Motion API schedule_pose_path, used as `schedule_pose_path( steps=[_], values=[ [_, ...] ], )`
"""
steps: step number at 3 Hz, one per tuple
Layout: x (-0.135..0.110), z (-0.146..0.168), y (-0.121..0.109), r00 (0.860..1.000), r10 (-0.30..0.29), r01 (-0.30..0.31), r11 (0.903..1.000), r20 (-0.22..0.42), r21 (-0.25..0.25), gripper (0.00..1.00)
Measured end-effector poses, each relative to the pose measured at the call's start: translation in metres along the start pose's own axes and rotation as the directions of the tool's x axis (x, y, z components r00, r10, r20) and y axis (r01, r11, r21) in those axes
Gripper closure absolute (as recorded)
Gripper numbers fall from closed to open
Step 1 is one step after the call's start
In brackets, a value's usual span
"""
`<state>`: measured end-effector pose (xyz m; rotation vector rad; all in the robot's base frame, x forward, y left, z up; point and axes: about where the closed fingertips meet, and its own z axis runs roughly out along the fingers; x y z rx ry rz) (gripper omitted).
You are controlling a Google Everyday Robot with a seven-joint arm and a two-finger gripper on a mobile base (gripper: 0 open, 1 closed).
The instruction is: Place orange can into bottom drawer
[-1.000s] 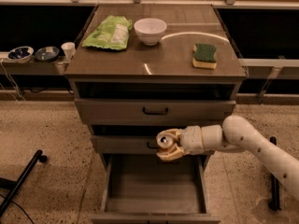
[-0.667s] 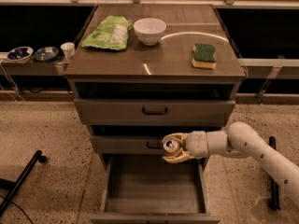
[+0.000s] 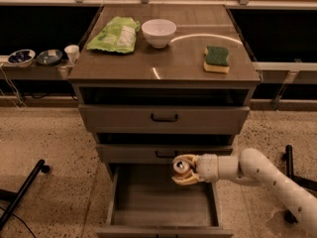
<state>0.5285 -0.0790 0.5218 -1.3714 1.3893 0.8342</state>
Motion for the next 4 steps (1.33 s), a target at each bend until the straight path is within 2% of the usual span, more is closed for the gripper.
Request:
schedule_pose_path(
  steps=[1,2,3,4],
  values=[
    [0.068,0.007,-0.005,0.997,0.072,-0.075,0.9771,0.022,0.199,1.0],
    [0.115,0.005,-0.023,0.996,0.02,-0.052,0.9232,0.089,0.381,1.0],
    [0.139,0.024,-0.008,0.993,0.022,-0.067,0.9175,0.118,0.392,1.0],
    [0.17,0.033,-0.013,0.995,0.084,-0.096,0.9127,0.048,0.397,1.0]
  ],
)
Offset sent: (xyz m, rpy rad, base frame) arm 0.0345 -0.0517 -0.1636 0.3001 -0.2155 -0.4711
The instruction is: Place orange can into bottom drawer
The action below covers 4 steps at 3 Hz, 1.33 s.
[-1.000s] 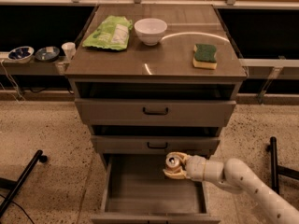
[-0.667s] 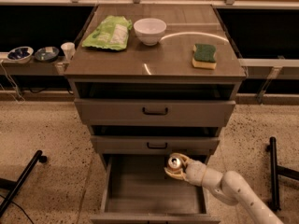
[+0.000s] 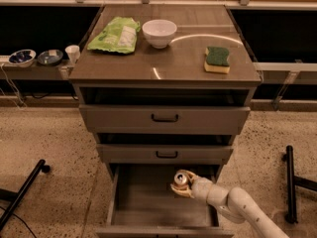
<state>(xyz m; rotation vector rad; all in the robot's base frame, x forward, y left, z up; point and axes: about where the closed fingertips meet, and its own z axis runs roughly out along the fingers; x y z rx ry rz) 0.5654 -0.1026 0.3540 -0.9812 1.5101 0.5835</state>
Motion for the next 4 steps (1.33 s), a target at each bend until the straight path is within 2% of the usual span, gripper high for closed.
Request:
schedule_pose_path(
  steps=[1,2,3,4],
  values=[
    [0.044,0.013,0.002,0.998,0.042,-0.041,0.999,-0.049,0.017,1.0],
    [0.085,0.032,0.012,0.997,0.074,-0.073,0.997,-0.02,0.023,1.0],
    [0.111,0.049,0.028,0.997,0.075,-0.075,0.9972,-0.019,-0.001,1.0],
    [0.129,0.059,0.037,0.995,0.084,-0.084,0.9965,-0.05,0.001,0.86]
  ],
)
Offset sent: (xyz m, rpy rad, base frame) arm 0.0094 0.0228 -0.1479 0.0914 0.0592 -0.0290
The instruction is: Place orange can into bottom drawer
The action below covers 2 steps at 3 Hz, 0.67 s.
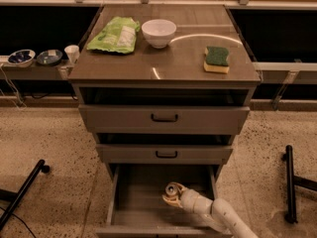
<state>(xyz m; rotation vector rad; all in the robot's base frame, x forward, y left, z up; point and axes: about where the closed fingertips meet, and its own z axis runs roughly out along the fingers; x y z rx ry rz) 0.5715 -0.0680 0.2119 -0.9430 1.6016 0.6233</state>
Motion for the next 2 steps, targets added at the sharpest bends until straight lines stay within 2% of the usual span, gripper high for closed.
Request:
schedule_pose_path(
  steps=[2],
  values=[
    [0.0037,0.0021,0.0006,1.0,0.003,-0.003,1.0,-0.009,0.005,0.39]
  ],
)
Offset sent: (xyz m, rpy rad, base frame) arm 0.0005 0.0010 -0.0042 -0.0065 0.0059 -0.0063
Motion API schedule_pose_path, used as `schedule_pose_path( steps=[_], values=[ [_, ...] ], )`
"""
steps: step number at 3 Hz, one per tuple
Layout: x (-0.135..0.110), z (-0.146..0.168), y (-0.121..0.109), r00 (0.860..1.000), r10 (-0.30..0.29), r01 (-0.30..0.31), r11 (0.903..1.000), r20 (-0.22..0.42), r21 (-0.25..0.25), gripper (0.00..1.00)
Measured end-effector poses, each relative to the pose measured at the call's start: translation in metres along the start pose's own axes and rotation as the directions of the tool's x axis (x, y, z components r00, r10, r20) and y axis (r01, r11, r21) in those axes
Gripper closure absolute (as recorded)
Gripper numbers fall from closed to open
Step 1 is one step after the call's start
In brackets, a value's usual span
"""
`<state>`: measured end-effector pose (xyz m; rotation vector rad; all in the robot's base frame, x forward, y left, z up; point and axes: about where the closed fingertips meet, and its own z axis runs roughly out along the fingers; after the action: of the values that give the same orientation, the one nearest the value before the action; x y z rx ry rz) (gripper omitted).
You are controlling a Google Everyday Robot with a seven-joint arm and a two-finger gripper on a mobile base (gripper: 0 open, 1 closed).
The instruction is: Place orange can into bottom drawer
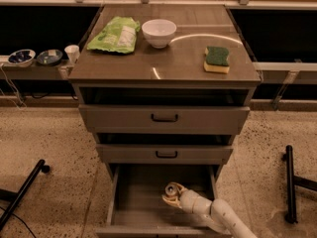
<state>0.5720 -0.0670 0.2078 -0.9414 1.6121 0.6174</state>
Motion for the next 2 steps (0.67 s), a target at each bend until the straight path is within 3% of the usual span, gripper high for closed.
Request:
schedule_pose_path(
  steps=[1,2],
  values=[
    [0.0087,0.006,-0.0046,1.0,0.012,-0.013,0.9994,-0.007,-0.033,0.16],
    [0.0107,0.0075,-0.0087,1.0,0.012,-0.012,0.9991,-0.009,-0.04,0.0]
  ],
)
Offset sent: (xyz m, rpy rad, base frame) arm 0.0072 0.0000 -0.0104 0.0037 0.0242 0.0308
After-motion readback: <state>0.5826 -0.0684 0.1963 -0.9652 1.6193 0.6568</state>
